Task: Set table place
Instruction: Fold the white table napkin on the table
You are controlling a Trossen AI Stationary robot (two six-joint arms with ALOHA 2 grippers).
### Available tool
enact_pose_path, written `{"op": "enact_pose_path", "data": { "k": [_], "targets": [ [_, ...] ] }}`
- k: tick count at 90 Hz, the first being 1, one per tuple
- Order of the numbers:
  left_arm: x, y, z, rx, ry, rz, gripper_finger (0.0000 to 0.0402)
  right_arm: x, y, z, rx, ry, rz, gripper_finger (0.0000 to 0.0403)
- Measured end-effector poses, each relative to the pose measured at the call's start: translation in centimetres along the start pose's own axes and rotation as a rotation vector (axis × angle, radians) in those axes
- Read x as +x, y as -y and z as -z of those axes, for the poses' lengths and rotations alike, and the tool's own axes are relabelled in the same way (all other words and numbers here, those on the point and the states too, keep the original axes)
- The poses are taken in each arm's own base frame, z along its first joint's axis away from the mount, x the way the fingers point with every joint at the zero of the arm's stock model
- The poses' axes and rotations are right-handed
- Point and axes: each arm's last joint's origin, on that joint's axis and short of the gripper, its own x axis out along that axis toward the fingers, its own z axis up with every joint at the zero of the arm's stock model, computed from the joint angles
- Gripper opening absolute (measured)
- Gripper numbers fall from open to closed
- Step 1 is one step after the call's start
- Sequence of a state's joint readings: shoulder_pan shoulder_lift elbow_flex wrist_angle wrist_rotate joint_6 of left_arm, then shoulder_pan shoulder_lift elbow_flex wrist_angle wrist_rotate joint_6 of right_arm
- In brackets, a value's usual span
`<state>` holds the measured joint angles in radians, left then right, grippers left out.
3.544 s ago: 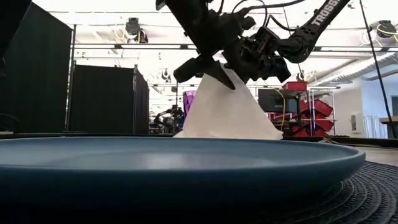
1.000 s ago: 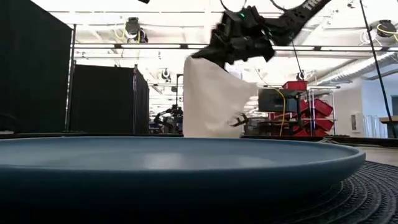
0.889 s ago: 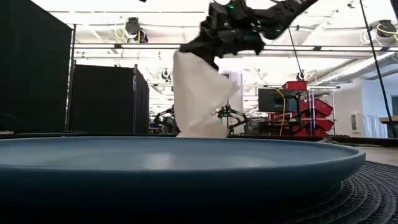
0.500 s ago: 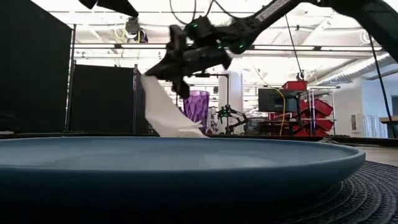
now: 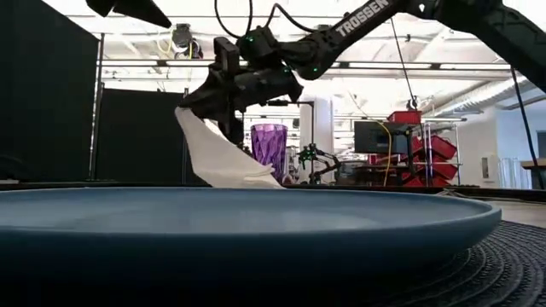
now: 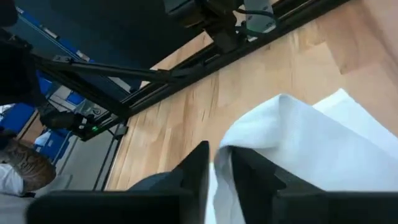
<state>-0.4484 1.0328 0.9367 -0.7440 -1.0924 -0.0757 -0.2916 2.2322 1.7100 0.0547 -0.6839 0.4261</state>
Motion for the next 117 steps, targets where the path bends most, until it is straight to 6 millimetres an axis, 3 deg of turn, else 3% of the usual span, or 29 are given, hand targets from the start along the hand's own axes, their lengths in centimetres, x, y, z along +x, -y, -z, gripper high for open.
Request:
{"op": "enact_pose_path", "data": {
  "k": [25,39,50,64,95,104,117],
  "targets": [
    [0.0,0.0,0.0,-0.023,0.000,0.012,0.0000,-0.7,0.8,-0.4,0.014,0.015,0.015,0.0176],
    [0.0,0.1,0.0,-0.023,-0.001,0.017,0.0000,-1.0,1.0,-0.6,0.023,0.016,0.015,0.0198],
    [0.0,0.1,0.0,-0.021,-0.003,0.040,0.0000,-2.6,-0.1,-1.4,0.046,-0.018,-0.044,0.0200],
    [0.0,0.5,0.1,-0.015,-0.018,0.167,0.0000,-5.5,-3.8,-2.2,-0.020,-0.091,-0.004,0.0197],
    [-0.1,1.2,-0.2,-0.025,-0.013,0.320,0.0000,-12.9,-15.9,-1.5,-0.216,-0.185,0.355,0.0197],
    [0.0,2.0,-0.6,-0.025,-0.002,0.413,0.0000,-14.9,-19.3,-0.4,-0.252,-0.185,0.449,0.0197],
    [0.3,3.7,-1.4,-0.033,0.027,0.509,0.0000,-16.6,-23.0,3.1,-0.287,-0.154,0.577,0.0196]
  ]
}}
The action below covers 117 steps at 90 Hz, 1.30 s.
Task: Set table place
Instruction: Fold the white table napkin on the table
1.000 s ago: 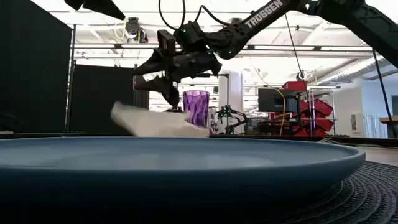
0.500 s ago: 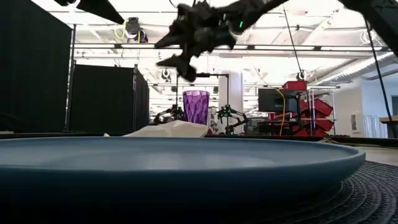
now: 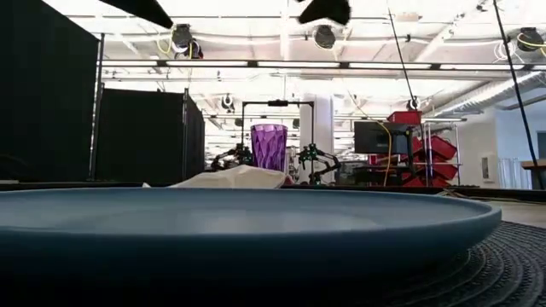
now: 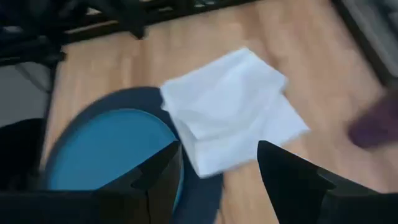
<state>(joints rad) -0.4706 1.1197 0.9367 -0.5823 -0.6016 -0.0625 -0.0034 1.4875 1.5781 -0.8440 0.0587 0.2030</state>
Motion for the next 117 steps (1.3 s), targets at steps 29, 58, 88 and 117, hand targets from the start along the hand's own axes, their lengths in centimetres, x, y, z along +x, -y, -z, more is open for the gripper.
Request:
{"op": "enact_pose_path", "data": {
  "k": [29,58,88,117],
  "targets": [
    [6.1,3.1,1.0,0.127,-0.179,0.020,0.0000,-0.6,-4.3,11.0,0.085,0.197,0.044,0.0196],
    [9.3,3.2,1.2,0.130,-0.192,-0.159,0.0000,-1.4,-4.1,14.6,0.115,0.332,-0.021,0.0196],
    [9.6,2.6,-0.1,-0.013,-0.110,-0.185,0.0000,-3.4,-5.0,15.4,0.086,0.334,-0.113,0.0196],
    [10.2,1.9,-0.2,-0.059,-0.112,-0.074,0.0061,-4.0,-6.0,16.0,0.114,0.353,-0.110,0.0196]
  ]
}}
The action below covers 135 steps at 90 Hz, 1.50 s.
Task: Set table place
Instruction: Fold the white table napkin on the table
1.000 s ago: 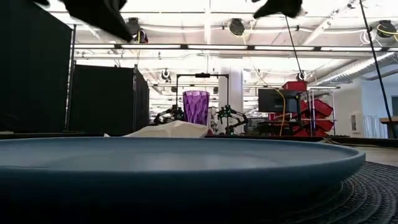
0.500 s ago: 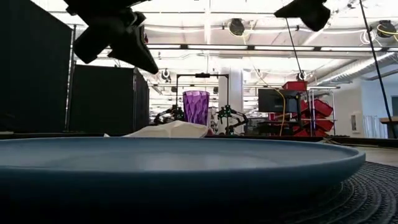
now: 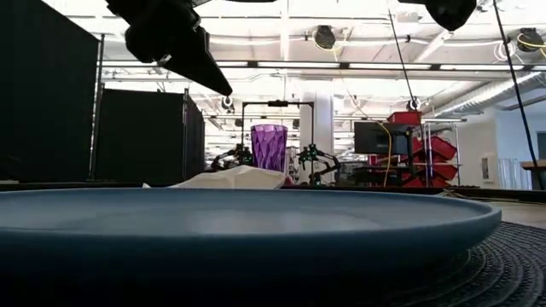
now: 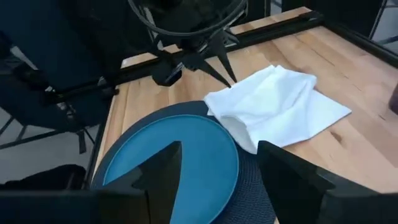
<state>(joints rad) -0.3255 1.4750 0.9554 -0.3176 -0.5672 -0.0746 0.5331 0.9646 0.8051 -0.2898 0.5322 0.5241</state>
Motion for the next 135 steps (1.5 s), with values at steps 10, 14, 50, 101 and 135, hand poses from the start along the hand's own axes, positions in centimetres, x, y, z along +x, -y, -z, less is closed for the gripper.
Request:
{"op": "enact_pose_path", "data": {
  "k": [10,14,50,101,135],
  "targets": [
    [0.8,0.0,0.2,-0.031,-0.019,-0.006,0.0098,0.3,-0.2,0.3,0.020,-0.014,0.002,0.0196],
    [1.2,0.0,0.4,-0.044,-0.034,-0.022,0.0108,0.6,-0.3,0.5,0.019,-0.025,0.009,0.0196],
    [3.3,0.6,1.1,0.004,-0.083,-0.044,0.0121,3.6,-0.8,2.0,-0.045,-0.094,0.064,0.0196],
    [3.0,0.4,2.9,-0.140,-0.254,-0.034,0.0121,7.1,0.1,2.4,-0.062,-0.122,0.100,0.0196],
    [3.2,0.9,3.4,-0.228,-0.263,0.016,0.0121,7.5,0.8,2.1,-0.044,-0.115,0.130,0.0196]
  ]
}}
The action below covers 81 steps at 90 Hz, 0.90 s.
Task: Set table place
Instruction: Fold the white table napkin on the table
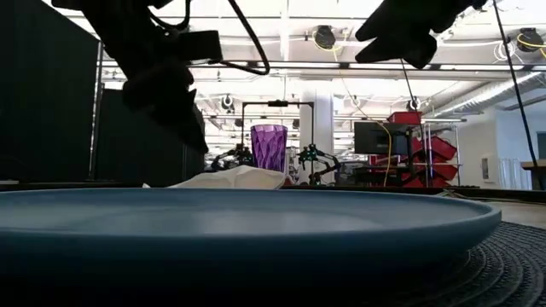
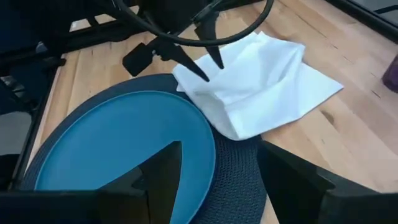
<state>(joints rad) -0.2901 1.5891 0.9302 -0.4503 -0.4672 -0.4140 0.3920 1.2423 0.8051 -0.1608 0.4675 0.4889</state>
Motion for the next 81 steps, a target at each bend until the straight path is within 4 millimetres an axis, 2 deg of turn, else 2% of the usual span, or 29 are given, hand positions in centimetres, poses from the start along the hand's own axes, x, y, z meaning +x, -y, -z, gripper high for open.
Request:
{"op": "enact_pose_path", "data": {
  "k": [13,26,48,81],
  "targets": [
    [1.1,0.8,0.1,-0.003,-0.017,0.061,0.0121,0.0,0.0,0.0,0.000,-0.001,-0.001,0.0196],
    [2.6,1.2,0.9,0.029,-0.067,0.019,0.0121,0.0,0.0,0.0,0.003,-0.002,-0.002,0.0196],
    [2.7,1.1,0.8,0.064,-0.039,-0.047,0.0121,0.0,0.0,0.2,-0.004,-0.014,0.003,0.0196],
    [3.5,1.4,1.3,0.073,-0.075,-0.043,0.0121,0.0,0.0,0.2,-0.005,-0.014,0.003,0.0196]
  ]
}}
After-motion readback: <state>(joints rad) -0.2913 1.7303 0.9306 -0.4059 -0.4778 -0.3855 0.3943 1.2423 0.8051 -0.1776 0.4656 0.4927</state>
